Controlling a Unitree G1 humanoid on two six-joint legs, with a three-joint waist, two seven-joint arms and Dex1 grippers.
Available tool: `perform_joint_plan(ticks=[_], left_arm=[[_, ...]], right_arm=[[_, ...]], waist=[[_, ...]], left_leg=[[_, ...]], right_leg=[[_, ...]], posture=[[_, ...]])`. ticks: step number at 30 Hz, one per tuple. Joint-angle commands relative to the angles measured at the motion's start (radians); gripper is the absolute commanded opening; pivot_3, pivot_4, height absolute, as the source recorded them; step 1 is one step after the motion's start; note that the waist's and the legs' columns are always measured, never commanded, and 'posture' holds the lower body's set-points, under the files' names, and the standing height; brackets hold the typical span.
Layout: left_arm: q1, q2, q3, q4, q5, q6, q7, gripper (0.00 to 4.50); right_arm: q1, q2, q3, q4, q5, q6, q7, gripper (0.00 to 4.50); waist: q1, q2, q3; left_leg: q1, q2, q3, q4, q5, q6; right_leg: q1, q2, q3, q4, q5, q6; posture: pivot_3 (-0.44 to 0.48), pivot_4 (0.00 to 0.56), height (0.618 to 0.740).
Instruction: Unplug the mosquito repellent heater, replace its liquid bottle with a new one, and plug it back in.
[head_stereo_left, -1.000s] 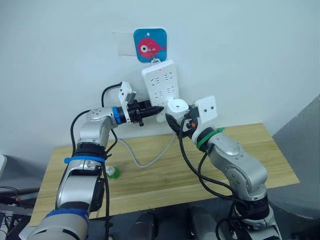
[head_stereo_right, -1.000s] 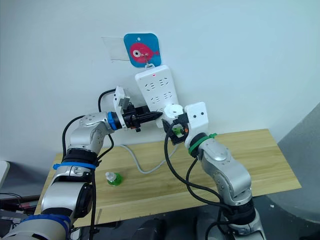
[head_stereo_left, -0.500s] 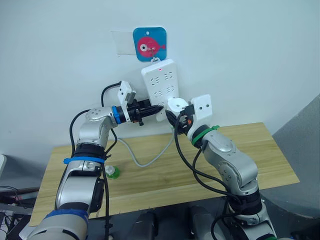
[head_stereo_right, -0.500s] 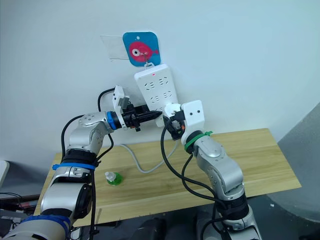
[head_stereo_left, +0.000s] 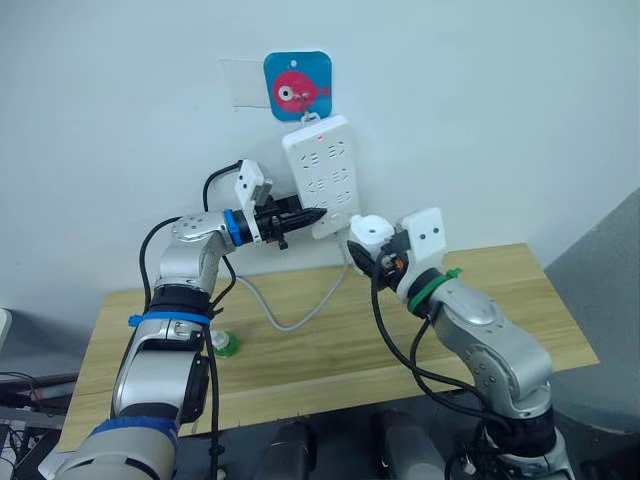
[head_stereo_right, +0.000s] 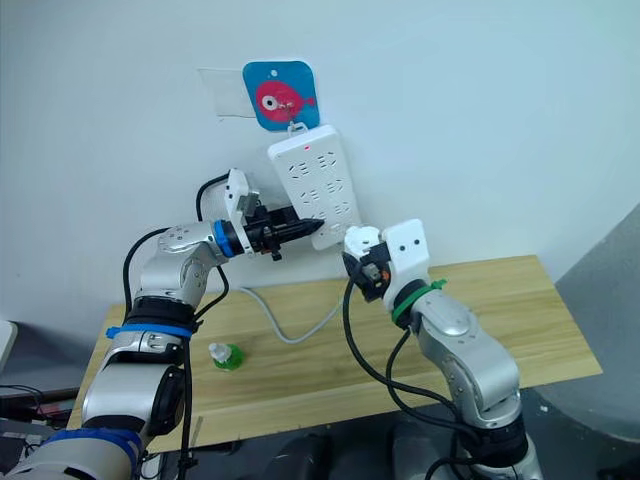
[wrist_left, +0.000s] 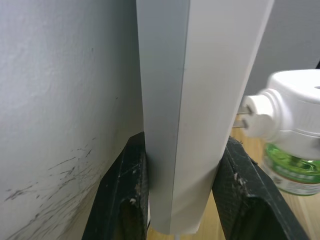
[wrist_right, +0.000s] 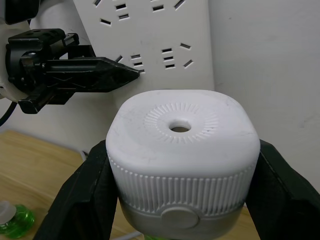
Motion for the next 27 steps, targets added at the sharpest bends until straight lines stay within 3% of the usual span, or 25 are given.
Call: perform_joint_plan(ticks=[1,3,9,13,16,22,24,27], left_arm=[[-0.025,0.021,0.037,0.013,0.002,0.0,0.052,1.3],[-0.016,0.026,0.043,0.004,-0.005,0.007,0.052,1.3],[0.048,0.06,0.083,-0.078,-0.055,0.091,0.057,3.24],[0.163,0.094,0.12,-0.255,-0.12,0.204,0.08,4.46],[0.287,0.117,0.145,-0.43,-0.161,0.281,0.126,4.46],[0.681,0.133,0.225,-0.92,-0.268,0.379,0.232,4.46],[0.768,0.107,0.195,-1.035,-0.273,0.368,0.263,4.46],[0.793,0.046,0.118,-1.1,-0.242,0.334,0.323,4.46]], right_arm=[[-0.018,0.001,-0.022,-0.086,0.025,0.02,0.002,2.97],[-0.008,0.003,-0.056,-0.106,0.047,0.026,0.008,2.97],[0.026,-0.014,-0.179,-0.108,0.133,0.012,0.055,2.97],[0.044,0.008,-0.291,-0.047,0.202,0.027,0.049,2.97],[0.04,0.039,-0.36,0.003,0.257,0.043,0.029,2.97],[0.001,0.183,-0.545,0.13,0.458,0.124,-0.089,2.97],[-0.019,0.234,-0.617,0.174,0.559,0.16,-0.155,2.97],[-0.04,0.274,-0.7,0.226,0.713,0.196,-0.255,2.97]], waist=[[-0.001,0.0,0.0],[-0.001,0.0,0.0],[-0.01,0.0,0.0],[-0.03,0.0,0.0],[-0.034,0.001,0.001],[-0.013,0.003,0.002],[0.001,0.005,0.004],[0.03,0.01,0.009]], left_leg=[[0.0,0.0,0.0,0.0,0.001,0.0],[0.0,0.0,0.0,0.0,0.001,0.0],[-0.001,0.0,0.001,-0.001,0.001,0.001],[-0.001,0.002,0.003,-0.002,0.001,0.001],[-0.002,0.004,0.004,-0.003,0.001,0.001],[-0.008,0.004,0.004,-0.005,0.0,0.001],[-0.009,0.004,0.004,-0.005,0.0,0.0],[-0.008,0.004,0.002,-0.003,0.0,0.0]], right_leg=[[0.0,0.0,0.0,0.0,0.001,0.001],[0.0,0.0,0.0,0.0,0.001,0.001],[-0.002,0.0,0.001,0.0,0.004,-0.004],[-0.005,0.001,0.002,0.002,0.004,-0.005],[-0.006,0.001,0.003,0.002,0.005,-0.006],[-0.011,0.0,0.007,-0.001,0.005,-0.007],[-0.011,0.0,0.007,-0.001,0.005,-0.007],[-0.009,0.0,0.004,-0.002,0.006,-0.009]], posture=[[-0.165,0.198,0.74],[-0.167,0.197,0.74],[-0.177,0.194,0.74],[-0.158,0.194,0.74],[-0.132,0.201,0.74],[-0.094,0.204,0.74],[-0.076,0.212,0.74],[-0.071,0.212,0.74]])
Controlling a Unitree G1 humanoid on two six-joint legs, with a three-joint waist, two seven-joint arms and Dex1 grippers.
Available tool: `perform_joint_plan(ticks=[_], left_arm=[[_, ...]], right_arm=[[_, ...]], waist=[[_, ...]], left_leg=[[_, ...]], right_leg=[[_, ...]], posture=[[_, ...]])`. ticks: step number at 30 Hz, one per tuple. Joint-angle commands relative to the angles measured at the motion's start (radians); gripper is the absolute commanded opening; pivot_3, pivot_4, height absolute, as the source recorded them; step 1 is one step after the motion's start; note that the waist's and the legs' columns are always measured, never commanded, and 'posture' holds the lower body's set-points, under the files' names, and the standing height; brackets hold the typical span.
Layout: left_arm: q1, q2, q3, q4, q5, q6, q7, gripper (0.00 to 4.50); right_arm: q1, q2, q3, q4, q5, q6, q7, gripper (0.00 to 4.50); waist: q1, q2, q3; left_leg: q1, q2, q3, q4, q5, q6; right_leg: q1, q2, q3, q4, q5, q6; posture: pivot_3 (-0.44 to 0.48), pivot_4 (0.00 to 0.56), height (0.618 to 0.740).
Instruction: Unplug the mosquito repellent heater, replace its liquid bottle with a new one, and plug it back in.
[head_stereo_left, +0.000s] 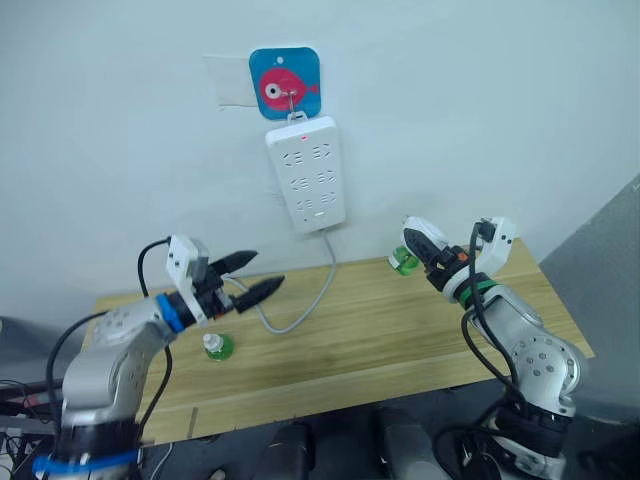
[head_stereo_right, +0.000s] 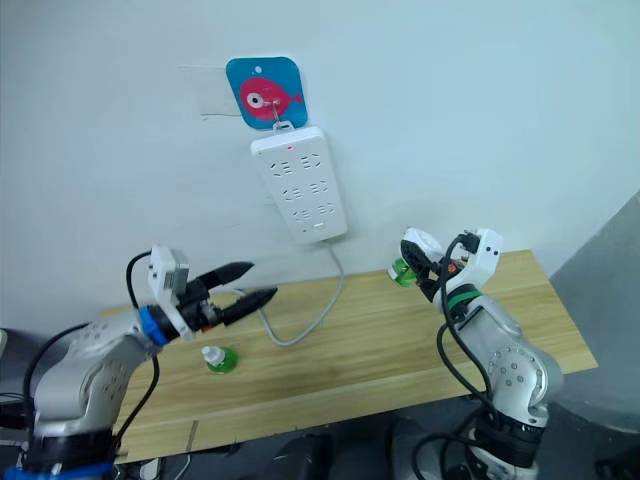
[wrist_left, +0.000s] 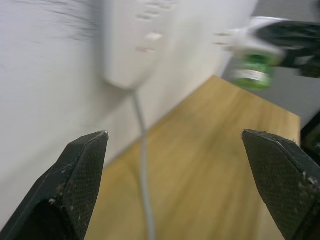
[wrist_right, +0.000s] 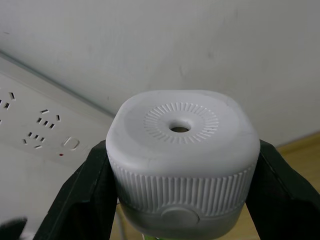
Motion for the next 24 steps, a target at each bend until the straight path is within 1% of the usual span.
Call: perform_joint_plan(ticks=[1,3,5,7,9,11,12,17,24], left_arm=[[-0.009,-0.05,-0.096,-0.085,0.04,-0.072,0.051,4.46],[-0.036,-0.093,-0.162,-0.076,0.079,-0.107,0.079,4.46],[-0.07,-0.142,-0.224,-0.055,0.118,-0.144,0.109,4.46],[-0.096,-0.189,-0.28,-0.019,0.164,-0.191,0.135,4.46],[-0.109,-0.253,-0.321,0.024,0.204,-0.235,0.186,4.46],[-0.111,-0.292,-0.362,0.06,0.243,-0.29,0.205,4.46],[-0.114,-0.304,-0.376,0.078,0.258,-0.314,0.207,4.46],[-0.142,-0.345,-0.414,0.142,0.293,-0.372,0.222,4.46],[-0.195,-0.365,-0.426,0.24,0.33,-0.444,0.227,4.46]], right_arm=[[-0.033,0.029,-0.087,0.027,0.227,0.025,-0.111,2.97],[-0.035,0.03,-0.11,0.059,0.365,0.019,-0.195,2.97],[-0.031,0.009,-0.102,0.081,0.486,0.006,-0.263,2.97],[-0.025,-0.013,-0.081,0.091,0.572,-0.018,-0.322,2.97],[-0.017,-0.027,-0.049,0.086,0.643,-0.046,-0.374,2.97],[0.0,-0.038,-0.012,0.077,0.715,-0.079,-0.422,2.97],[0.007,-0.047,0.007,0.073,0.74,-0.095,-0.439,2.97],[0.042,-0.098,0.091,0.046,0.828,-0.177,-0.492,2.97],[0.054,-0.175,0.181,0.039,0.88,-0.27,-0.481,2.97]], waist=[[0.013,0.003,0.002],[0.021,0.003,0.002],[0.02,0.003,0.002],[0.013,0.003,0.002],[0.007,0.003,0.002],[0.001,0.003,0.002],[-0.002,0.003,0.002],[-0.007,0.003,0.002],[-0.017,0.003,0.002]], left_leg=[[0.0,0.0,0.0,0.001,0.0,0.0],[0.001,0.0,0.0,0.002,0.002,0.001],[0.001,-0.001,0.003,0.003,0.003,0.002],[0.001,0.0,0.006,0.003,0.004,0.003],[0.002,0.0,0.007,0.002,0.003,0.003],[0.002,0.0,0.009,0.002,0.003,0.004],[0.002,0.0,0.009,0.002,0.003,0.004],[0.001,0.001,0.009,0.001,0.003,0.005],[0.002,0.0,0.01,0.003,0.003,0.005]], right_leg=[[0.001,0.0,-0.001,0.0,0.0,0.0],[0.004,0.0,-0.001,0.0,0.0,0.0],[0.004,0.0,-0.002,0.0,0.0,0.001],[0.003,0.001,-0.001,0.0,0.001,0.002],[0.003,0.001,-0.001,0.001,0.001,0.002],[0.002,0.001,0.0,0.001,0.001,0.002],[0.002,0.001,0.0,0.001,0.001,0.002],[0.002,0.001,0.0,0.001,0.001,0.002],[0.003,0.002,0.0,0.0,0.001,0.004]], posture=[[-0.069,0.213,0.74],[-0.069,0.213,0.74],[-0.07,0.213,0.74],[-0.073,0.211,0.74],[-0.073,0.211,0.74],[-0.073,0.211,0.74],[-0.093,0.204,0.74],[-0.101,0.202,0.74],[-0.114,0.192,0.74]])
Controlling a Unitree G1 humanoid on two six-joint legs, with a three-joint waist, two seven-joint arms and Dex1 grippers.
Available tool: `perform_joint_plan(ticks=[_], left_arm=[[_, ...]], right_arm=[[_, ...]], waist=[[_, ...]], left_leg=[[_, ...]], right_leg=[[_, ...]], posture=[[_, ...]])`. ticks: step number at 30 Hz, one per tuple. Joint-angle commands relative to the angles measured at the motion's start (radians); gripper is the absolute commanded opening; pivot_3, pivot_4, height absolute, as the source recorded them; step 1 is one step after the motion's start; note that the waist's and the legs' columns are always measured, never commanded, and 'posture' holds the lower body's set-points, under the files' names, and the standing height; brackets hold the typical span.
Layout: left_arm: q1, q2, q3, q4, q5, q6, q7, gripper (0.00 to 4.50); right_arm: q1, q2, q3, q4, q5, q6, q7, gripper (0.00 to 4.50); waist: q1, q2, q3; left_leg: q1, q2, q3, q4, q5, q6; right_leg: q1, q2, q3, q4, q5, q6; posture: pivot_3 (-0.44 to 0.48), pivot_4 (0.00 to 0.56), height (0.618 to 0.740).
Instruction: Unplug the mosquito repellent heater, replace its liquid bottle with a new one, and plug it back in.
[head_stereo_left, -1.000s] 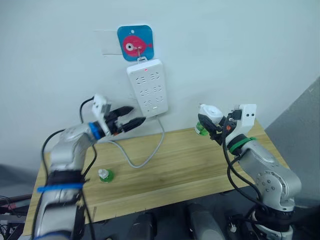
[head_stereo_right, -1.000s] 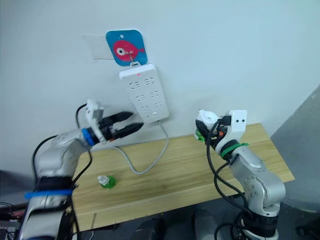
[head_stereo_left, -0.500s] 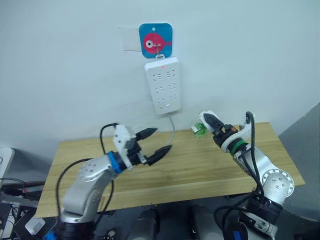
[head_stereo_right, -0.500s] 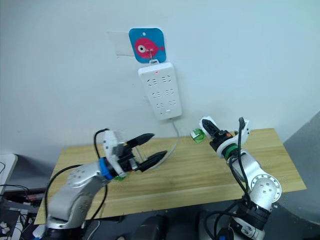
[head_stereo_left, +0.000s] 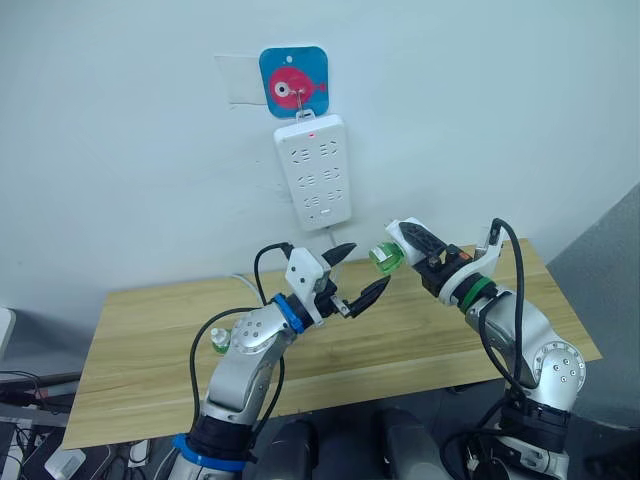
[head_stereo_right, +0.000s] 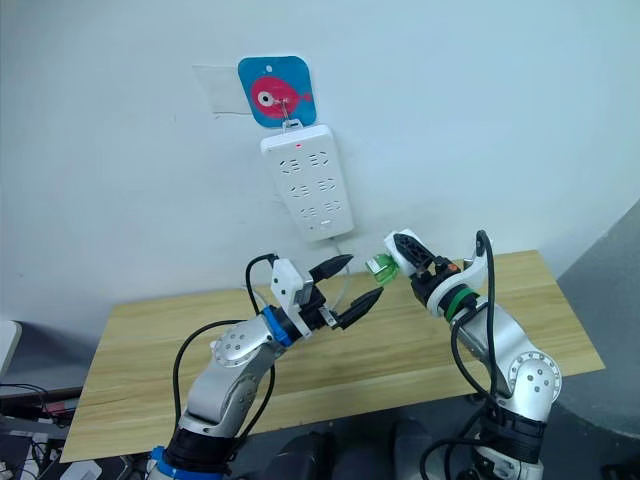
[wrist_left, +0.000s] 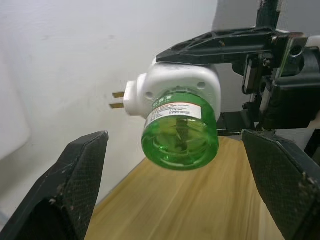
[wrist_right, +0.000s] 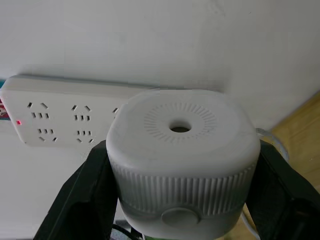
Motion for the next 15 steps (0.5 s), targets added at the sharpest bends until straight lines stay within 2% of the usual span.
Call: perform_joint_plan(ticks=[1,13,14,15], left_arm=[[-0.032,-0.018,-0.011,0.021,0.017,-0.05,0.009,4.46],[-0.046,-0.052,-0.023,0.05,0.022,-0.092,0.02,4.46],[-0.046,-0.052,-0.023,0.053,0.022,-0.095,0.021,4.09],[-0.045,-0.051,-0.023,0.056,0.022,-0.097,0.02,3.95]], right_arm=[[0.002,-0.02,0.033,-0.051,0.051,-0.05,0.016,2.97],[0.032,-0.083,0.13,-0.076,0.089,-0.153,0.026,2.97],[0.034,-0.088,0.134,-0.077,0.091,-0.158,0.027,2.97],[0.036,-0.092,0.137,-0.078,0.092,-0.164,0.026,2.97]], waist=[[0.0,0.0,0.0],[-0.003,0.0,0.0],[-0.003,0.0,0.0],[-0.003,0.0,0.0]], left_leg=[[0.0,0.0,0.0,0.0,0.0,0.0],[0.0,0.0,0.0,0.0,0.0,0.0],[0.0,0.0,0.0,0.0,0.0,0.0],[-0.001,0.0,0.0,0.0,0.0,0.0]], right_leg=[[0.0,0.0,0.0,0.0,0.0,0.0],[0.0,0.0,0.0,0.0,0.0,0.0],[0.0,0.0,0.0,0.0,0.0,0.0],[0.0,0.0,0.0,0.0,0.0,0.0]], posture=[[-0.114,0.19,0.74],[-0.122,0.184,0.74],[-0.123,0.185,0.74],[-0.123,0.185,0.74]])
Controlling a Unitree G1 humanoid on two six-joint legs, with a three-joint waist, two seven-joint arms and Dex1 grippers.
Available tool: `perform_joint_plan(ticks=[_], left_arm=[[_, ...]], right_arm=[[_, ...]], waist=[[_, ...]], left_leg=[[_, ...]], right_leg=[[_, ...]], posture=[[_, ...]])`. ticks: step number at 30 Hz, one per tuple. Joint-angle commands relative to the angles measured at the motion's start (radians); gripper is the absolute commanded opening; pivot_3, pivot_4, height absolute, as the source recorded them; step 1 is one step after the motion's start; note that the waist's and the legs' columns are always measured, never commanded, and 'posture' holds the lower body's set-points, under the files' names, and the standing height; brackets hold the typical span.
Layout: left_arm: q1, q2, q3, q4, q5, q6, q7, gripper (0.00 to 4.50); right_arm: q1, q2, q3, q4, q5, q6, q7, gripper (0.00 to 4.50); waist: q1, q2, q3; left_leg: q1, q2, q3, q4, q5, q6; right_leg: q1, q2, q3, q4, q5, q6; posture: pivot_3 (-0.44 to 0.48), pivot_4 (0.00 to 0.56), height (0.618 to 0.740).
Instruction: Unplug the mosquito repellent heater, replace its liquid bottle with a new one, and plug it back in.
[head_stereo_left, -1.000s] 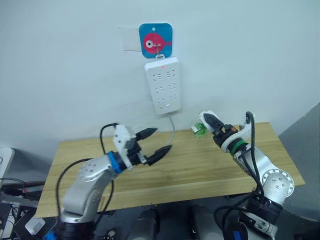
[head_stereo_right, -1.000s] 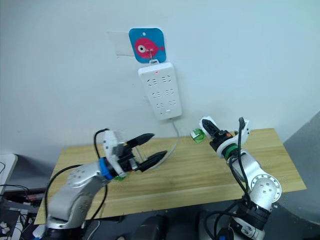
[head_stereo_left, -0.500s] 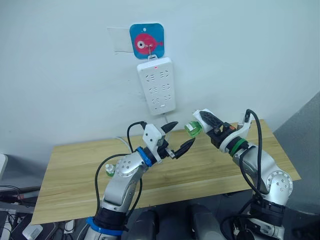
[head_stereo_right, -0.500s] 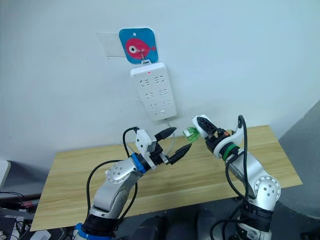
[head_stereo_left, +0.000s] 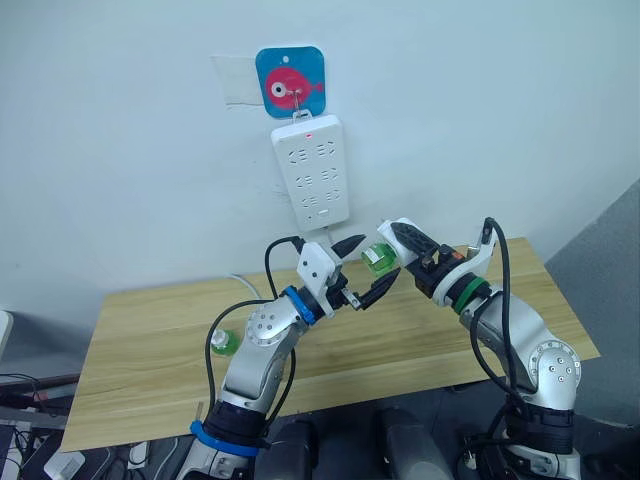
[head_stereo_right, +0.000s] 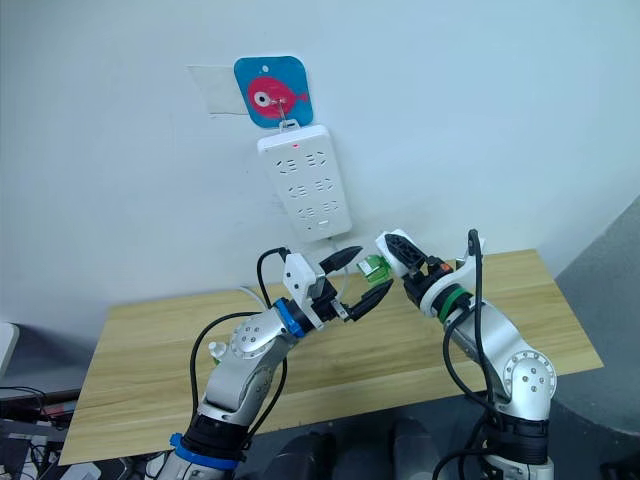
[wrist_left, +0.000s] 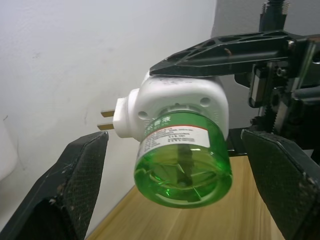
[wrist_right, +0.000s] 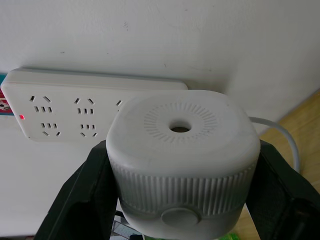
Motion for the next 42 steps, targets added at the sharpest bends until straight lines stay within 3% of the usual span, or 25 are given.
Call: perform_joint_plan(ticks=[1,5,6,12,16,17,22,28,33,42], left_arm=[[-0.008,-0.007,-0.004,-0.013,0.0,-0.033,-0.001,3.67],[-0.008,-0.003,-0.007,0.0,0.001,-0.044,-0.004,2.42],[-0.01,-0.002,-0.008,0.003,0.0,-0.046,-0.004,2.29],[-0.016,-0.004,-0.014,0.013,0.002,-0.05,-0.007,2.29],[-0.02,0.032,-0.013,-0.006,-0.012,-0.048,-0.059,2.29],[-0.02,0.053,-0.011,-0.009,-0.019,-0.052,-0.087,2.29],[-0.033,0.175,-0.013,-0.002,-0.075,-0.093,-0.289,2.29],[-0.086,0.251,-0.019,0.027,-0.121,-0.131,-0.477,2.29],[-0.112,0.249,-0.034,0.065,-0.106,-0.189,-0.547,2.29],[-0.115,0.24,-0.031,0.076,-0.061,-0.269,-0.532,2.29]], right_arm=[[-0.001,-0.013,0.01,-0.06,0.034,-0.031,0.02,2.97],[0.001,-0.022,0.026,-0.064,0.038,-0.055,0.021,2.97],[0.003,-0.024,0.032,-0.069,0.039,-0.059,0.02,2.97],[0.024,-0.038,0.065,-0.093,0.045,-0.07,0.026,2.97],[0.041,-0.094,0.076,-0.094,0.086,-0.038,0.056,4.37],[0.048,-0.133,0.074,-0.088,0.12,-0.011,0.073,4.48],[0.04,-0.359,0.027,0.039,0.221,0.209,0.285,4.48],[-0.093,-0.566,0.06,0.313,0.221,0.531,0.573,4.48],[-0.215,-0.648,0.15,0.463,0.221,0.691,0.726,4.48],[-0.301,-0.693,0.228,0.592,0.221,0.765,0.795,4.48]], waist=[[0.0,0.0,0.0],[0.0,0.0,0.0],[0.0,0.0,0.0],[0.0,0.0,-0.001],[0.0,0.0,-0.001],[0.0,0.0,-0.001],[0.0,-0.001,-0.001],[0.002,-0.001,-0.001],[0.003,-0.001,-0.001],[0.009,-0.001,-0.001]], left_leg=[[0.0,0.0,0.0,0.0,0.0,0.0],[0.0,0.0,0.0,0.0,0.0,0.0],[0.0,0.0,0.0,0.0,0.0,0.0],[0.0,0.0,0.0,0.0,0.0,0.0],[0.0,0.0,0.0,0.0,0.0,0.0],[0.0,0.0,0.0,0.0,0.0,0.0],[0.0,-0.001,0.001,0.0,0.0,0.0],[0.0,-0.001,0.002,0.001,0.0,0.001],[0.0,-0.001,0.003,0.001,0.0,0.001],[0.0,-0.001,0.002,0.002,0.0,0.002]], right_leg=[[0.0,0.0,0.0,0.0,0.0,0.0],[0.0,0.0,0.0,0.0,0.0,0.0],[0.0,0.0,0.0,0.0,0.0,0.0],[0.0,0.0,0.0,0.0,0.0,0.0],[0.0,0.0,0.0,0.0,0.0,0.0],[0.0,0.0,0.0,0.0,0.0,0.0],[0.0,0.001,0.0,0.0,0.0,0.0],[0.001,0.002,0.001,0.0,0.0,0.0],[0.001,0.002,0.0,0.0,0.001,0.0],[0.001,-0.001,0.001,0.0,0.002,0.001]], posture=[[-0.125,0.181,0.74],[-0.128,0.179,0.74],[-0.128,0.179,0.74],[-0.125,0.162,0.74],[-0.122,0.16,0.74],[-0.122,0.16,0.74],[-0.116,0.157,0.74],[-0.114,0.161,0.74],[-0.1,0.164,0.74],[-0.081,0.171,0.74]])
